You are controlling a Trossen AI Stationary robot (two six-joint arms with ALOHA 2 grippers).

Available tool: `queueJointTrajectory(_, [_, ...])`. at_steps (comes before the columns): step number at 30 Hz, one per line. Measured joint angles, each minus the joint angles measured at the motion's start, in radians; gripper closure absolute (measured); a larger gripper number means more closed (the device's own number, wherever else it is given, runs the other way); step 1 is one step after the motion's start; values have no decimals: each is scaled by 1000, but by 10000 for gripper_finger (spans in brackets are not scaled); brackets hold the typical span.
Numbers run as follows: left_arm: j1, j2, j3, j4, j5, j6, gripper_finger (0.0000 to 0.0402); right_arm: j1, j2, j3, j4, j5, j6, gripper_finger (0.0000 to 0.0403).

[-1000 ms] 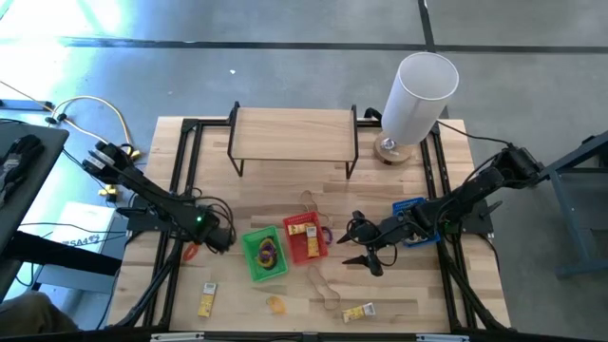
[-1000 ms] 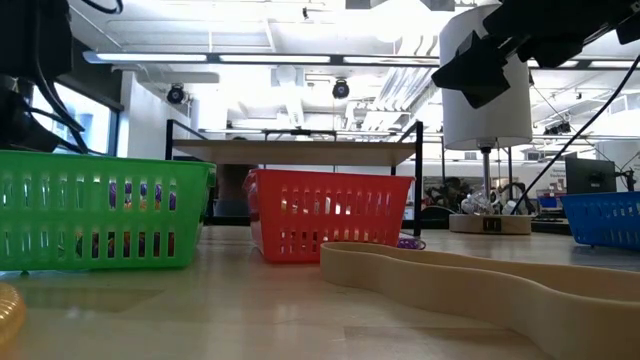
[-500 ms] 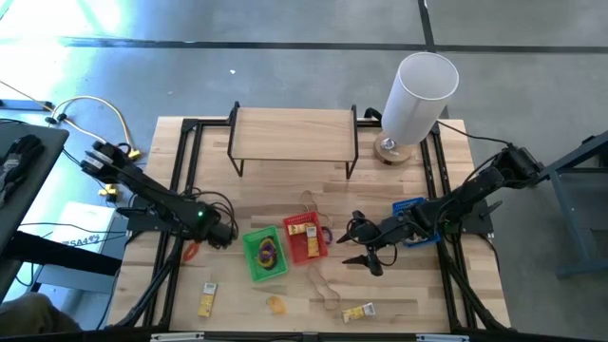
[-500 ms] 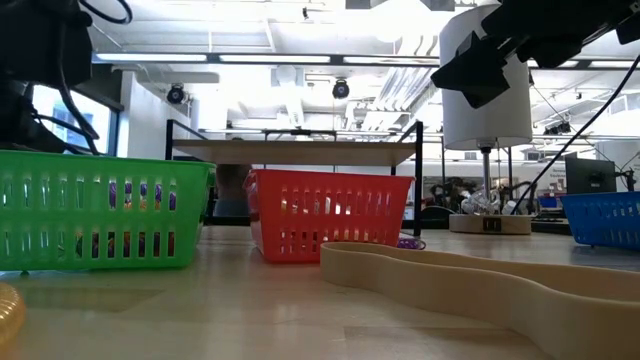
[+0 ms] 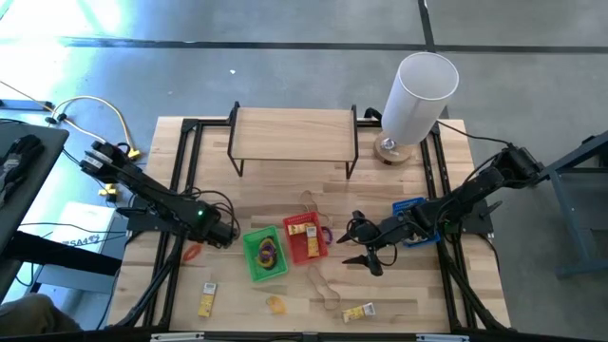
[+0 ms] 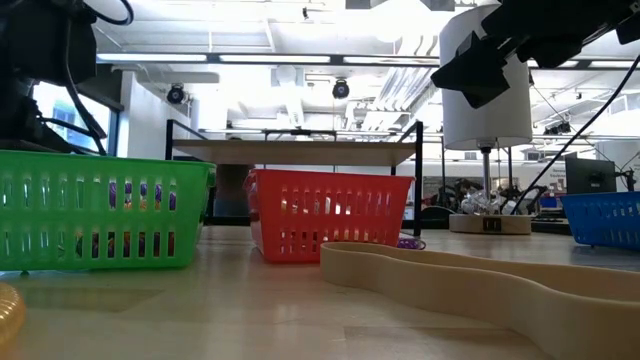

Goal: Pick & Place Office Desk Supplies
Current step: Put the yellow spring keychain into the green bin

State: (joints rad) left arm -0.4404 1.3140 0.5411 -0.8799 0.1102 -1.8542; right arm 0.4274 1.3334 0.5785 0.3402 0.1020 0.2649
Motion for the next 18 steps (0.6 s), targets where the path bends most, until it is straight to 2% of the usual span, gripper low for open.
queueJointTrajectory(4, [0, 0, 0, 10, -14, 13, 350, 0, 0, 0, 0, 0, 0, 128])
queueJointTrajectory(8, [0, 0, 0, 11, -29, 52, 384, 0, 0, 0, 0, 0, 0, 128])
queueJointTrajectory(18, [-1, 2, 42, -5, -68, 143, 394, 0, 0, 0, 0, 0, 0, 128])
